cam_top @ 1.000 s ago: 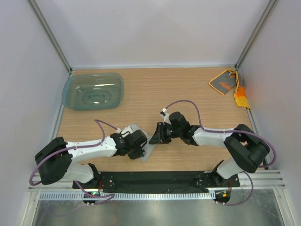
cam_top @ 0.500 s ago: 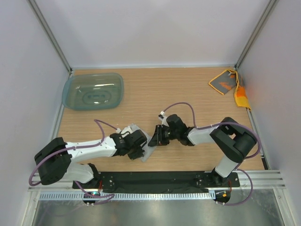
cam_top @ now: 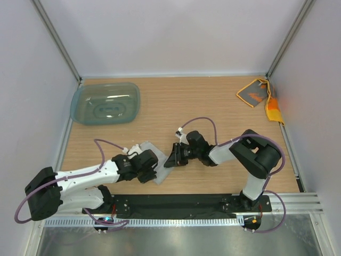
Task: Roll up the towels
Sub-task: Roll the towel
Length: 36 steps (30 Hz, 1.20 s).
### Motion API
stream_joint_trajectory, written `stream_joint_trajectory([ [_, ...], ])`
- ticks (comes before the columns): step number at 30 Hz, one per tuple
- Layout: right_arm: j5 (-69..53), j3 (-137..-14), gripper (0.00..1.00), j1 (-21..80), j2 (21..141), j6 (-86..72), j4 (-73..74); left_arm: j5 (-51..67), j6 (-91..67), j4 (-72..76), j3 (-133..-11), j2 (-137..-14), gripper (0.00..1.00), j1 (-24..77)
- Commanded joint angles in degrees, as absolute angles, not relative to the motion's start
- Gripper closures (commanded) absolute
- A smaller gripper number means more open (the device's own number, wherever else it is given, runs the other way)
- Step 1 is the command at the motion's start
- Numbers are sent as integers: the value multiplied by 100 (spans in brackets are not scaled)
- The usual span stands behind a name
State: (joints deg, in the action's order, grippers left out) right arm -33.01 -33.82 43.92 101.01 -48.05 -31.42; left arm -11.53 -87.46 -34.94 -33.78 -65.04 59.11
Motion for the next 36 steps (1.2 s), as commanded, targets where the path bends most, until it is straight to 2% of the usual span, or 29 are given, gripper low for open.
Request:
stream_joint_trajectory([
  [1,-2997,-3375,73,4395,10318,-4614,-2918,-1301,-8877,-4271,-3165,-6171,100,5897],
  [6,-2997,-3586,73,4394,10354,-4509,-2673,-1257,-8886,-4622,-3032,-5810,98,5897],
  [9,-2971,-3753,73,4386,10310,-4369,-2418,-1414,-8851,-5112,-3146,-5538,89,5897],
  [12,-2953,-3911,73,4394,10275,-4254,-2216,-1643,-8781,-5754,-3462,-5213,76,5906],
  [13,-2944,-3937,73,4395,10274,-4245,-2189,-1791,-8789,-5887,-3550,-5125,66,5906],
  [16,-2953,-3999,73,4386,10266,-4228,-2162,-1951,-8772,-6161,-3691,-4878,53,5906],
  [18,-2962,-4034,73,4412,10283,-4236,-2162,-1977,-8737,-6240,-3761,-4773,54,5915],
  [20,-2962,-4043,73,4430,10283,-4236,-2162,-2179,-8483,-6214,-3884,-4772,62,5915],
  [23,-2962,-4087,73,4447,10274,-4236,-2153,-2451,-7631,-5725,-4244,-4948,63,5950],
  [29,-2874,-4437,74,4456,10318,-4008,-1803,-2856,-6269,-4688,-4930,-5957,58,6301],
  [36,-2786,-5123,73,4456,10625,-3665,-1152,-2610,-5564,-3376,-5133,-7030,52,6372],
])
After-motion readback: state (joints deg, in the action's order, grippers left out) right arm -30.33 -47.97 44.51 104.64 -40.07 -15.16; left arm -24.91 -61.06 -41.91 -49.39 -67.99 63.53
